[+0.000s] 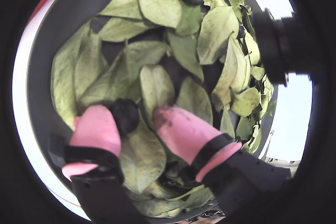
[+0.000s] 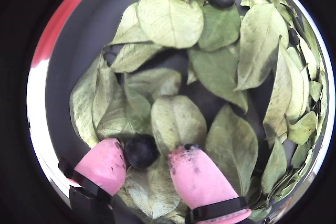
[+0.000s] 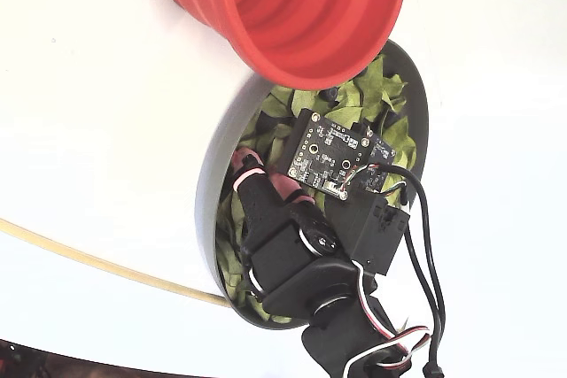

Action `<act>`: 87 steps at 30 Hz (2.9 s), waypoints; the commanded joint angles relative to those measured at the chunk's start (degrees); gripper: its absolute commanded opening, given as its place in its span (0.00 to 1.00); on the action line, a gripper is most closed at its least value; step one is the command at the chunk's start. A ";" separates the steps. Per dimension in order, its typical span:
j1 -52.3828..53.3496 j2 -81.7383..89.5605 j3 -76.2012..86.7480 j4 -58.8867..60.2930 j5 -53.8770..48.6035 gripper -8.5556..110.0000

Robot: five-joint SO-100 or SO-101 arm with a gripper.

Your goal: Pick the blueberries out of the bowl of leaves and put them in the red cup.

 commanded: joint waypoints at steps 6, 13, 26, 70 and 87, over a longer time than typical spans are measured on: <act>-0.09 -0.53 -1.14 -1.41 -0.97 0.18; 0.09 -1.14 -1.14 -1.76 -1.49 0.17; 0.00 2.81 -0.79 0.53 -1.23 0.16; 0.97 8.53 0.44 4.22 -1.85 0.19; 0.62 2.99 -0.70 1.32 -1.58 0.20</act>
